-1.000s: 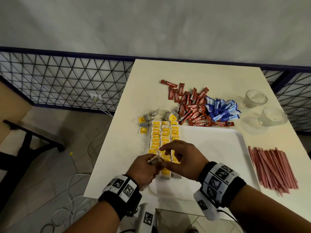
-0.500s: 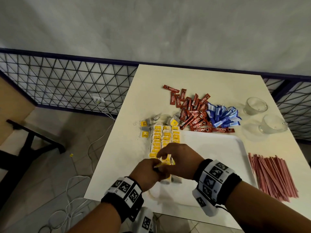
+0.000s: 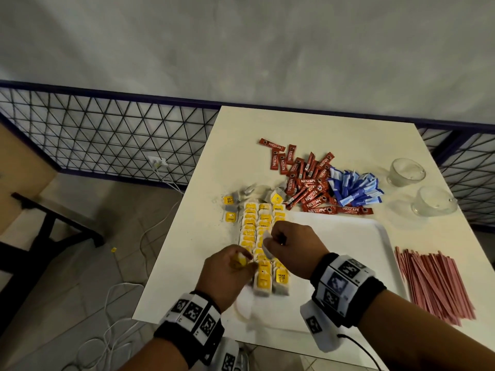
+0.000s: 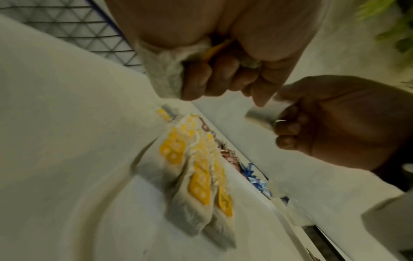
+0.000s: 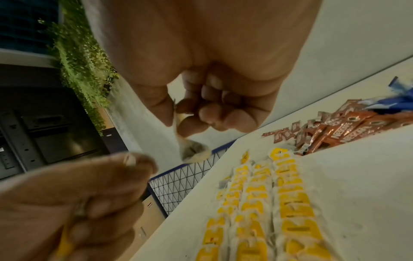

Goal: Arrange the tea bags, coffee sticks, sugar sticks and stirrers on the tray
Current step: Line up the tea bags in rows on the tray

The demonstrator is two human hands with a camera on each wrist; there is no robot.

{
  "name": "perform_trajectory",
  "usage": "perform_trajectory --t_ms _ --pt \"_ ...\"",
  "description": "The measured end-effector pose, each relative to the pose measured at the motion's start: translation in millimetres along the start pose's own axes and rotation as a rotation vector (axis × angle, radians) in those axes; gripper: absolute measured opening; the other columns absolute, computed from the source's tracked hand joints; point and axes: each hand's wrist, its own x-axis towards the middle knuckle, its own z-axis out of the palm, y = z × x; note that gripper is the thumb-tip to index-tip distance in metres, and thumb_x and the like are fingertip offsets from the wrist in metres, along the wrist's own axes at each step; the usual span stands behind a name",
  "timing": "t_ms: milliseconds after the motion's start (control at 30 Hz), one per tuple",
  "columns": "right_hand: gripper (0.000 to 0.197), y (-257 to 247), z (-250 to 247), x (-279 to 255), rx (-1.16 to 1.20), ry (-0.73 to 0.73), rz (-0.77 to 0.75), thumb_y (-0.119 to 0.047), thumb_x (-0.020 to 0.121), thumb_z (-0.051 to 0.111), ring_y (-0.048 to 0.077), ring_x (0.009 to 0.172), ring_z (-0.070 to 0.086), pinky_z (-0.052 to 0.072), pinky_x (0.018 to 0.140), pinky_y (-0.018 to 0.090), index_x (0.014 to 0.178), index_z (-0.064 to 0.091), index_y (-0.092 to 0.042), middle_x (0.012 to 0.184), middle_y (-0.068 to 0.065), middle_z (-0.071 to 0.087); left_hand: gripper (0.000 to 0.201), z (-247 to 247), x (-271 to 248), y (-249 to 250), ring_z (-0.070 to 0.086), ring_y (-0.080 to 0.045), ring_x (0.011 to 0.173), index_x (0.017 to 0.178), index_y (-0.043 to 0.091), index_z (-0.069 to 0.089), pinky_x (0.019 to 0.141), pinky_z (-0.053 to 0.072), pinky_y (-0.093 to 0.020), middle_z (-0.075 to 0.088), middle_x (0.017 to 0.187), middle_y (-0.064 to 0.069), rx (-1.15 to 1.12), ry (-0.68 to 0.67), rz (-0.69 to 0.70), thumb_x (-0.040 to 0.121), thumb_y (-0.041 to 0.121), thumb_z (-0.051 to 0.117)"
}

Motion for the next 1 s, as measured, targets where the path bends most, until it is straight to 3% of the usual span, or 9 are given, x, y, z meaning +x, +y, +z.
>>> perform_trajectory --t_ms 100,167,267,400,600,700,800,900,1000 --pt "0.033 -8 5 1 0.033 -0.041 0.026 -0.033 0.087 0.061 0.003 0.057 0.042 0.029 0.051 0.018 0.062 0.042 -0.025 0.061 -0.008 0.047 0.017 4 0 17 0.061 0.001 0.067 0.079 0.038 0.064 0.064 0.047 -0.012 0.066 0.07 0.015 0.062 -0.06 0.091 0.072 0.036 0.08" --pt "0.029 -14 5 0 0.076 -0.083 0.017 -0.039 0.086 0.062 0.001 0.061 0.045 0.03 0.054 0.017 0.064 0.047 -0.029 0.065 -0.011 0.051 0.011 5 4 17 0.064 -0.002 0.072 0.086 0.034 0.068 0.069 0.049 -0.016 0.068 0.072 0.012 0.136 -0.015 0.136 0.077 0.034 0.075" --pt "0.023 -17 -3 -1 0.133 -0.026 -0.009 -0.045 0.08 0.068 0.001 0.059 0.049 0.034 0.055 0.016 0.069 0.056 -0.029 0.065 -0.015 0.055 0.01 -4 10 16 0.061 -0.004 0.063 0.073 0.027 0.068 0.064 0.049 -0.024 0.066 0.064 0.006 0.162 0.047 0.156 0.082 0.031 0.071" --pt "0.016 -18 -10 -1 0.197 -0.023 -0.123 -0.035 0.079 0.073 -0.004 0.062 0.047 0.034 0.057 0.009 0.084 0.058 -0.035 0.08 -0.017 0.055 0.026 -15 18 16 0.056 0.0 0.056 0.057 0.035 0.06 0.059 0.045 -0.017 0.06 0.054 0.011 0.133 -0.086 0.143 0.077 0.034 0.077" --pt "0.008 -14 7 7 0.052 -0.056 -0.1 -0.033 0.09 0.061 -0.002 0.07 0.046 0.03 0.061 0.01 0.088 0.064 -0.026 0.09 -0.014 0.055 0.012 -26 12 14 0.064 0.005 0.065 0.072 0.024 0.073 0.063 0.044 -0.011 0.07 0.064 0.016 -0.011 -0.151 0.062 0.083 0.03 0.073" --pt "0.007 -7 16 5 0.049 -0.058 -0.1 -0.031 0.089 0.062 -0.002 0.073 0.048 0.032 0.064 0.009 0.089 0.065 -0.025 0.092 -0.012 0.059 0.015 -24 9 -4 0.063 0.001 0.065 0.069 0.027 0.072 0.066 0.046 -0.018 0.069 0.064 0.011 0.015 -0.172 -0.033 0.084 0.029 0.072" --pt "0.013 13 24 -2 -0.096 -0.116 -0.07 -0.034 0.089 0.061 0.007 0.084 0.053 0.04 0.076 0.019 0.098 0.066 -0.026 0.094 -0.009 0.057 0.033 -18 10 -30 0.055 -0.014 0.063 0.056 0.023 0.058 0.061 0.039 -0.026 0.058 0.058 0.004 0.31 -0.211 -0.122 0.084 0.038 0.069" --pt "0.022 30 33 -12 -0.259 -0.255 -0.023 -0.037 0.09 0.057 0.015 0.099 0.056 0.046 0.088 0.03 0.109 0.065 -0.03 0.106 -0.006 0.056 0.037 -9 6 -42 0.061 -0.028 0.081 0.059 0.018 0.054 0.061 0.037 -0.028 0.066 0.076 -0.007 0.446 -0.27 -0.171 0.085 0.041 0.065" --pt "0.027 36 40 -20 -0.33 -0.323 -0.033 -0.039 0.091 0.054 0.018 0.107 0.055 0.046 0.09 0.031 0.115 0.064 -0.032 0.117 -0.006 0.055 0.039 1 5 -47 0.062 -0.03 0.088 0.059 0.019 0.048 0.064 0.039 -0.029 0.067 0.082 -0.009 0.505 -0.285 -0.191 0.089 0.041 0.059"
